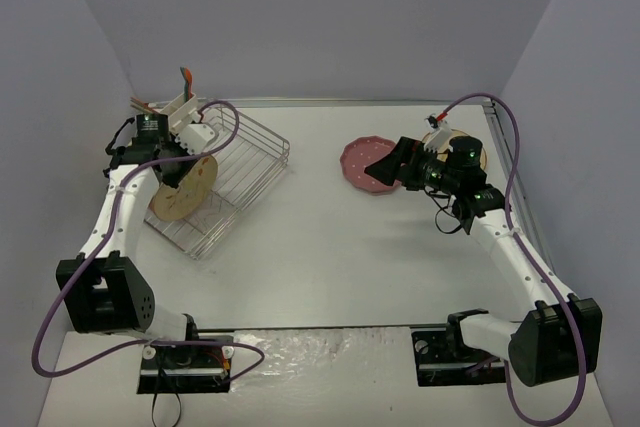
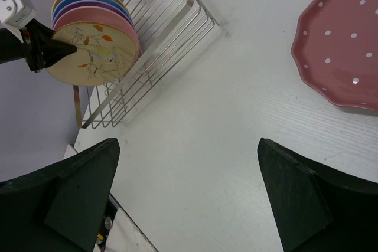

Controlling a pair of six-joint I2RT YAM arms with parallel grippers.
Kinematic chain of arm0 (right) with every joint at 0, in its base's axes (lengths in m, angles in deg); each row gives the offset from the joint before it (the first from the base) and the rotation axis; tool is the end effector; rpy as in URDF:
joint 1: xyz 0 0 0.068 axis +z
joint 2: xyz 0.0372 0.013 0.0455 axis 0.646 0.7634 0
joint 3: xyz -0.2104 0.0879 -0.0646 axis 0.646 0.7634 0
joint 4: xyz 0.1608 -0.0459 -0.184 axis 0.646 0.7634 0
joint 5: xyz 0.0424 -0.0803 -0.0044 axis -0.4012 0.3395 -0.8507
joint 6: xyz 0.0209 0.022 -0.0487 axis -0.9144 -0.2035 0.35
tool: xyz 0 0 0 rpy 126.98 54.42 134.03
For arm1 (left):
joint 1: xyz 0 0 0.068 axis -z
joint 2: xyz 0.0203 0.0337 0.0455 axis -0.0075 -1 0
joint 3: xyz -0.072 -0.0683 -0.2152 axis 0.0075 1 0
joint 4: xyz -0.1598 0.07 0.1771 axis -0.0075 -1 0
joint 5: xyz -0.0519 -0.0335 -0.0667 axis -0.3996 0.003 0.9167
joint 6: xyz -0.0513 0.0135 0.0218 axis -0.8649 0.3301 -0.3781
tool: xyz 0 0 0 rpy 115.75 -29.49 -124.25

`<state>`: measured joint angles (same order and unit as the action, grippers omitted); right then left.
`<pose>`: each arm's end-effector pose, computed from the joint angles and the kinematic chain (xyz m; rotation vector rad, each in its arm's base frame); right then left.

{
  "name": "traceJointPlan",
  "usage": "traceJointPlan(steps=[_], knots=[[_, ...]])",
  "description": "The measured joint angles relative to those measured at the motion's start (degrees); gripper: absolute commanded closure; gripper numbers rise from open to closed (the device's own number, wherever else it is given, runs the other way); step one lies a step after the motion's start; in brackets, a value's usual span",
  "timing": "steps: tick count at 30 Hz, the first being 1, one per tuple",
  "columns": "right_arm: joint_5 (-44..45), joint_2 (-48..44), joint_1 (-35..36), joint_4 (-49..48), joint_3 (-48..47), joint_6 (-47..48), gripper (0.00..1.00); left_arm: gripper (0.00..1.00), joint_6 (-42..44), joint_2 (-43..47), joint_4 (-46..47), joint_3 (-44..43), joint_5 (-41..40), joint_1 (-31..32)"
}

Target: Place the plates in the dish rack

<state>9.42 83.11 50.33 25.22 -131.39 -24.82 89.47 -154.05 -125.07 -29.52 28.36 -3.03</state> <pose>0.2643 0.0730 0.2970 -0.2205 1.8005 1.0843 0.3061 0.0071 0.2879 0.8259 2.2173 0.1608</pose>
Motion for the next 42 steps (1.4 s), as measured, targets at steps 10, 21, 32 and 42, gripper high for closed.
traceJointPlan(steps=[10,21,32,42], knots=[[0.0,0.0,0.0,0.1,0.1,-0.1,0.0,0.68,-1.8,-0.2,3.6,1.7,0.3,-0.1],[0.0,0.0,0.0,0.1,0.1,-0.5,0.0,0.47,-2.7,1.7,7.2,2.3,-1.0,-0.5],[11.2,0.0,-0.1,4.7,-0.7,-1.5,0.0,0.25,-8.1,11.0,10.9,2.3,-4.1,-0.5],[38.0,4.7,-7.4,13.7,-5.8,-5.1,0.03,0.03,-24.5,22.9,13.5,4.3,-8.9,0.9]])
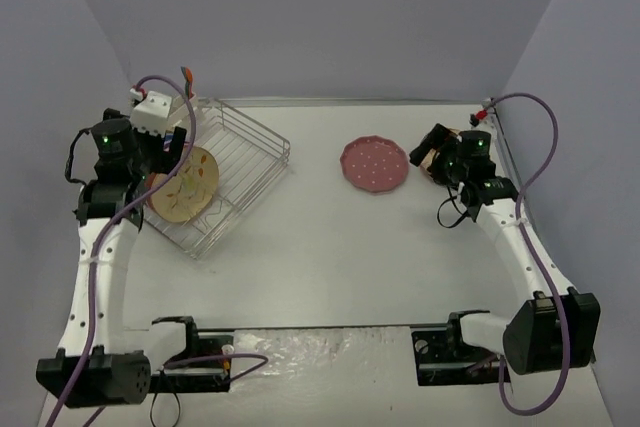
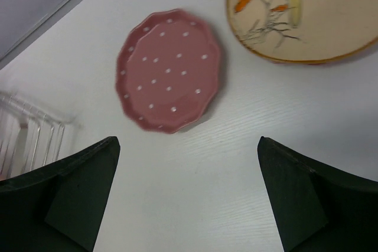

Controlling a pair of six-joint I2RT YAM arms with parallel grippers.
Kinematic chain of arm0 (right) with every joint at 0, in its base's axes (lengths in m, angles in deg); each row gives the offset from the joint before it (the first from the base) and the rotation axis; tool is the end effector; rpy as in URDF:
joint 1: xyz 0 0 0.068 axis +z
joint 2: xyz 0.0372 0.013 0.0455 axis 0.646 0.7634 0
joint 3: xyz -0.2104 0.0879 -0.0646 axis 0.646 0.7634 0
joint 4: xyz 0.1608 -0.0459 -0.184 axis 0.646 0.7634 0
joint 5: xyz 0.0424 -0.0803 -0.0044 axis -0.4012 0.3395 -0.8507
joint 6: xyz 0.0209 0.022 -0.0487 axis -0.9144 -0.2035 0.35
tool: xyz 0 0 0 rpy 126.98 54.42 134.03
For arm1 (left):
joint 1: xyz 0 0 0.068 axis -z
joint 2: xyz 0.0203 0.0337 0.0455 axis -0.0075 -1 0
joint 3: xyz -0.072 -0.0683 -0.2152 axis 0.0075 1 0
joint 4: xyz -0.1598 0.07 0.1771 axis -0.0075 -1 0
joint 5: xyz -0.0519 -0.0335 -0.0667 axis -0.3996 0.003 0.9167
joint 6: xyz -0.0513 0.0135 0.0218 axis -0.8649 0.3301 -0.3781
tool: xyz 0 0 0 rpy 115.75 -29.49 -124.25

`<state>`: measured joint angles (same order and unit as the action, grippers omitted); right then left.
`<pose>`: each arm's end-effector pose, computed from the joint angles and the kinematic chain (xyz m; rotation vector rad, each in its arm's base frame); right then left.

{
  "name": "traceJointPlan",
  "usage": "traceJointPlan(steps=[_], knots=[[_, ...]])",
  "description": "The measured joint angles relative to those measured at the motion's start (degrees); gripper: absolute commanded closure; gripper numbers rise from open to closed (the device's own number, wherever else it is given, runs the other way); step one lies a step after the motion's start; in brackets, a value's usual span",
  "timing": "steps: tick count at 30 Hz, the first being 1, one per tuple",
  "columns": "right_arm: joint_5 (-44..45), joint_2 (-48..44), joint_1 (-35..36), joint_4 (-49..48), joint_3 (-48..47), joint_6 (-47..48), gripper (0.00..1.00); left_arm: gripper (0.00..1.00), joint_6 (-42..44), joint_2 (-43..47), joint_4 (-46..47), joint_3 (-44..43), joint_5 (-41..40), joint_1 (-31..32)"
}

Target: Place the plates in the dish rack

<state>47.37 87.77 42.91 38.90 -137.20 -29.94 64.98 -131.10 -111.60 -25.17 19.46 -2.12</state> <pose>0.2924 0.0143 0.2829 0.5368 1.8923 0.4486 0.2303 0.0063 0.3867 0.2201 1.8058 0.1989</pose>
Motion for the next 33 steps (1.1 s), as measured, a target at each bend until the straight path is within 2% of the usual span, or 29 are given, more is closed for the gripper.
traceJointPlan(steps=[5,12,20,31,33], knots=[[5.2,9.5,-9.1,1.6,-2.8,-2.5,0.1,0.03,-10.0,7.3,-2.5,4.0,-2.0,5.5],[5.5,25.4,-18.1,0.9,-8.6,-2.6,0.3,0.03,-20.4,17.0,-8.7,9.4,-0.2,7.6],[5.4,33.8,-19.2,-2.8,-12.8,-1.0,0.45,0.03,-25.4,23.1,-12.2,13.4,0.7,7.9],[2.7,38.6,-19.6,-8.7,-13.0,0.5,0.67,0.03,-26.6,22.9,-14.2,14.8,1.1,8.0],[2.3,38.8,-19.7,-9.4,-13.0,0.5,0.76,0.03,-26.6,22.9,-14.2,14.8,1.1,8.0]])
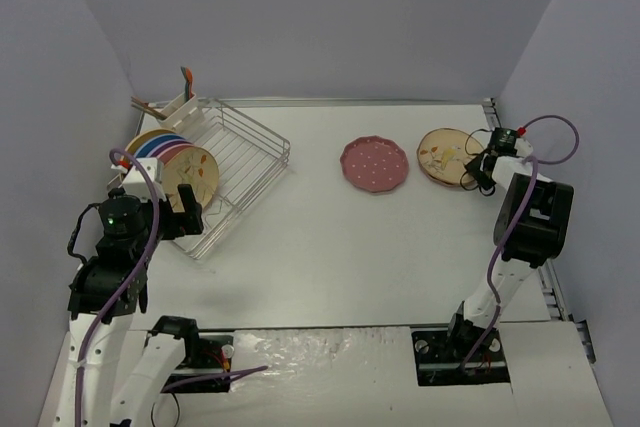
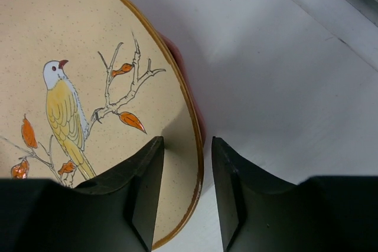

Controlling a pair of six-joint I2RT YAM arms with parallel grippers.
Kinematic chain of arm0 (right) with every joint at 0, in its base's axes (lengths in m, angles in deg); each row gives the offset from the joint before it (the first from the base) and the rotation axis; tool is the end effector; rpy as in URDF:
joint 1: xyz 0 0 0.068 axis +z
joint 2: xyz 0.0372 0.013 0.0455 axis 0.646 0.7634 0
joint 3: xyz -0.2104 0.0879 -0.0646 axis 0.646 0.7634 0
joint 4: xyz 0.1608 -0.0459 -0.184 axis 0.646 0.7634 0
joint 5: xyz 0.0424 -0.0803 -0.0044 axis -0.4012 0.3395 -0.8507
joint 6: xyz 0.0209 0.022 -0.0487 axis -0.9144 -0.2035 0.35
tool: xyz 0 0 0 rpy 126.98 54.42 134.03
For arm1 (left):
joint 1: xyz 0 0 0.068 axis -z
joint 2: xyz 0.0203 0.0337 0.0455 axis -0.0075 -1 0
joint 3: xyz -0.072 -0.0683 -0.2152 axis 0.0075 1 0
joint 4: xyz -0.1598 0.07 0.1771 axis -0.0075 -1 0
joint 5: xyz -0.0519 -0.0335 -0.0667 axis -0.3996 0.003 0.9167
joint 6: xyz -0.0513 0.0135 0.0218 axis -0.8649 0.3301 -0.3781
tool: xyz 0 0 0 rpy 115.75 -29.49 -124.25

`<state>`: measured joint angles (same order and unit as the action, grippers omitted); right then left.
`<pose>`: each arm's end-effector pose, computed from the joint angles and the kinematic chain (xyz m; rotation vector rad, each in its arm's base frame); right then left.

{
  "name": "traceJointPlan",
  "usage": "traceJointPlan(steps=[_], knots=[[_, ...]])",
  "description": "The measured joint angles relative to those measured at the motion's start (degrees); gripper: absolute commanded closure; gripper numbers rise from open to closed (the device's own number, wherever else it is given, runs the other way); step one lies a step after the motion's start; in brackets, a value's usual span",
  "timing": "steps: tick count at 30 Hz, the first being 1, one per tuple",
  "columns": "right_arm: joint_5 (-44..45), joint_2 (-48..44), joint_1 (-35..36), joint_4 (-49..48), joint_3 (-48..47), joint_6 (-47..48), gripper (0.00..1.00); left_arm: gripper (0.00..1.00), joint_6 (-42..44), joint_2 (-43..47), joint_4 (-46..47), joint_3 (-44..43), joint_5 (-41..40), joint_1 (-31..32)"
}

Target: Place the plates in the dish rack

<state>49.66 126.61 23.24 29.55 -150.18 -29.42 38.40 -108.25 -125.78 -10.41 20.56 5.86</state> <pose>0.3839 -0.1184 0.1488 0.9805 2.0050 0.1388 0.1420 -0.0169 0.3441 -0.0670 1.9267 -0.2358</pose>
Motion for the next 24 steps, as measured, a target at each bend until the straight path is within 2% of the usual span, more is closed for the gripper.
traceJointPlan(steps=[4,6,12,24], knots=[[-0.6,0.1,-0.3,-1.0,0.1,-0.3,0.95,0.03,-0.1,-0.2,0.0,0.0,0.0,0.0],[-1.2,0.1,-0.7,-1.9,0.2,-0.6,1.0,0.03,-0.2,-0.4,0.0,0.0,0.0,0.0],[-1.6,-1.8,-1.0,-2.7,1.9,-0.6,1.0,0.03,-0.4,-0.8,0.0,0.0,0.0,0.0],[-2.0,-11.5,-1.9,0.6,6.9,-3.1,1.0,0.03,-1.0,-0.8,0.2,0.0,0.5,0.1]])
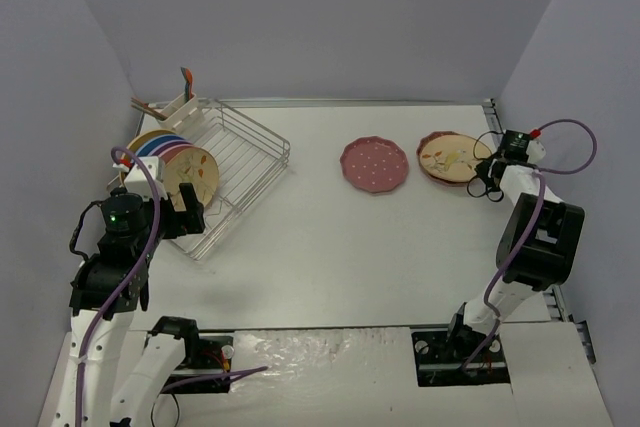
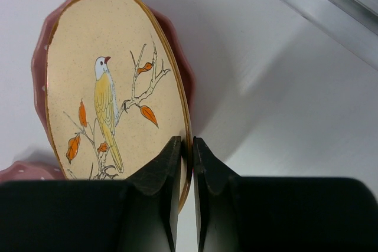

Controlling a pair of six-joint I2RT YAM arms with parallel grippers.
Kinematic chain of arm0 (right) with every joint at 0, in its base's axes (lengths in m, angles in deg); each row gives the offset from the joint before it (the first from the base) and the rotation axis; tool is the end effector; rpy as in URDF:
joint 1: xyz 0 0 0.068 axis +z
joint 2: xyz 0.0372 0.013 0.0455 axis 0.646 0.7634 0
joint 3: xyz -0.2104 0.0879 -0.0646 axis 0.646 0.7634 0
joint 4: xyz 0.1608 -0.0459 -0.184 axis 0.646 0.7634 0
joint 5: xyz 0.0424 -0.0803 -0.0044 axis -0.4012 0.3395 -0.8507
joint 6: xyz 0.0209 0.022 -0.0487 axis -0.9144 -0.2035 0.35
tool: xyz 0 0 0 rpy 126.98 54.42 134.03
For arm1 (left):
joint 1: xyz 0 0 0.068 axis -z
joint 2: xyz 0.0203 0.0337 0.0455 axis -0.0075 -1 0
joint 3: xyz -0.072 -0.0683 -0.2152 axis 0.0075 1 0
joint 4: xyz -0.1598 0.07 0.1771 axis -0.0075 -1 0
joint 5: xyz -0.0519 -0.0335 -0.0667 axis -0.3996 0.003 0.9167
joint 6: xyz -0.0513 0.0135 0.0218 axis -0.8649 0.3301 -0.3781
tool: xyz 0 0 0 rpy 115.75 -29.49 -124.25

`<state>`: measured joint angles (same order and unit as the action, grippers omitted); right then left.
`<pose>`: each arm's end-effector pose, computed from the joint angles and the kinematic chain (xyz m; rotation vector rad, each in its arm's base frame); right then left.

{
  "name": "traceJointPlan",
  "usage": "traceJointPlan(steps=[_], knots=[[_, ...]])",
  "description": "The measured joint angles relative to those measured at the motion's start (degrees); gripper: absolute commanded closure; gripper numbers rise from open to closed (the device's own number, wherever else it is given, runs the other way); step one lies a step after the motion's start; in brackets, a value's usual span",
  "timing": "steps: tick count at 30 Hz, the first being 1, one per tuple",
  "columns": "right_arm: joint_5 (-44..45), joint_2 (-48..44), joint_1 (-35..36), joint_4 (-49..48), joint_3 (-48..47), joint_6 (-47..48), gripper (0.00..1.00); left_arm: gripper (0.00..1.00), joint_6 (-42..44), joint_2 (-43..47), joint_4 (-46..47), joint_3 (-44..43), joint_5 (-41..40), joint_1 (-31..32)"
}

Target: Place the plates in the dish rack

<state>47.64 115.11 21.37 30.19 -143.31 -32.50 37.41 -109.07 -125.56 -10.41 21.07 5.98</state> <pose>0.3506 -0.1193 0.1840 1.0175 1.9117 0.1989 0.1453 -0.0180 0.3428 -0.0763 1.9381 -0.2562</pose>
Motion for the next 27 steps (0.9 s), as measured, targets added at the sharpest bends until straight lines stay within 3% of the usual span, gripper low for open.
traceJointPlan(steps=[8,15,19,24,27], knots=[[-2.0,-2.6,-1.9,-0.1,5.3,-2.2,1.0,0.03,-0.7,0.0,0.0,0.0,0.6,0.4],[-4.1,-3.3,-2.9,-3.3,7.7,-2.9,0.76,0.03,-1.5,0.0,0.0,0.0,0.8,0.4],[-6.5,-3.4,-3.8,-5.0,9.5,-2.6,0.52,0.03,-1.6,0.0,0.0,0.0,0.8,0.4],[-9.8,-3.4,-5.0,-7.2,11.5,-1.6,0.43,0.03,-1.7,0.0,0.0,0.0,0.8,0.4],[-12.1,-3.4,-5.5,-10.4,12.9,-1.5,0.42,0.03,-1.8,0.0,0.0,0.0,0.8,0.4]])
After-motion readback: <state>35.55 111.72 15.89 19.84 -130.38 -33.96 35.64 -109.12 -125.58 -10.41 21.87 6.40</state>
